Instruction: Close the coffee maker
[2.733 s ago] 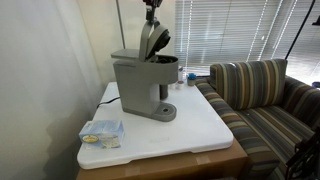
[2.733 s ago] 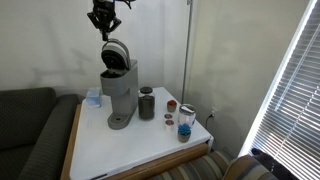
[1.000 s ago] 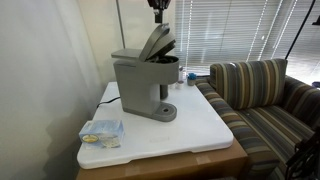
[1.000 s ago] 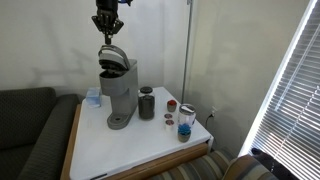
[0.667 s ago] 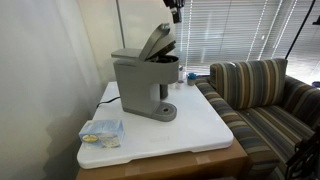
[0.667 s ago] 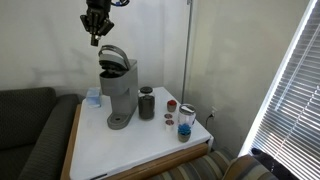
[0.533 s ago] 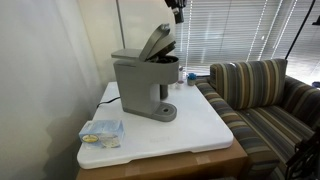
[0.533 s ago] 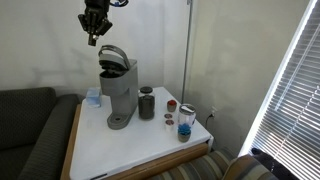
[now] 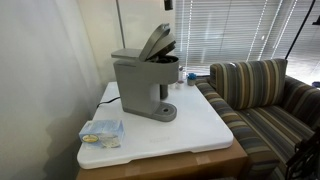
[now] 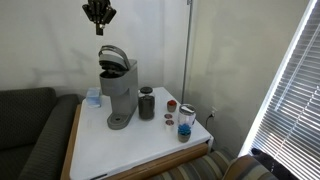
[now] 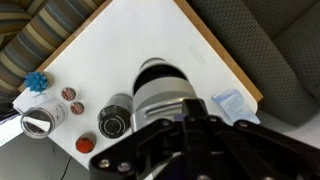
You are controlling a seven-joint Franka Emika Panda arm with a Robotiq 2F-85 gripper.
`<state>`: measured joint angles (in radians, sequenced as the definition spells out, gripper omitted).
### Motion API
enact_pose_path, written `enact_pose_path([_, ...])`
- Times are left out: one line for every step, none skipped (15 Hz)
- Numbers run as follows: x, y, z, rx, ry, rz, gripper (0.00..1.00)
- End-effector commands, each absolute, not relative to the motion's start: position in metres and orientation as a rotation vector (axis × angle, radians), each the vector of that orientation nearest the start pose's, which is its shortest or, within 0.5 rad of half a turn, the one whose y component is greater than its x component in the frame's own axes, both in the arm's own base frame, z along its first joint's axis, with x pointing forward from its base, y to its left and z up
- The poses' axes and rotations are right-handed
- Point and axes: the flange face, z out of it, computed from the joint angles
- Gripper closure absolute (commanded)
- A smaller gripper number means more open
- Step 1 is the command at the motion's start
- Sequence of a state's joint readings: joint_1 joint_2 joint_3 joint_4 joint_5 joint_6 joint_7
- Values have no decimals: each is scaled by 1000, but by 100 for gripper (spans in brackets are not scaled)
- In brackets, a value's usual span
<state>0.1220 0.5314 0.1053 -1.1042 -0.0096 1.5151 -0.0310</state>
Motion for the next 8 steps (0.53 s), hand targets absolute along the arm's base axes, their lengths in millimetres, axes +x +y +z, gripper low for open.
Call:
enact_pose_path([695, 136, 507, -3125, -298, 42, 100])
enact_pose_path([698, 136, 505, -3126, -275, 13, 100])
enact_pose_path([701, 137, 501, -3123, -247, -6, 100])
enact_pose_path([704, 137, 497, -3118, -229, -15, 100])
enact_pose_path([704, 137, 493, -3112, -217, -4, 100])
enact_pose_path([705, 137, 489, -3109, -210, 10, 100])
enact_pose_path([704, 137, 485, -3106, -203, 41, 100])
enact_pose_path([704, 136, 481, -3106, -205, 56, 100])
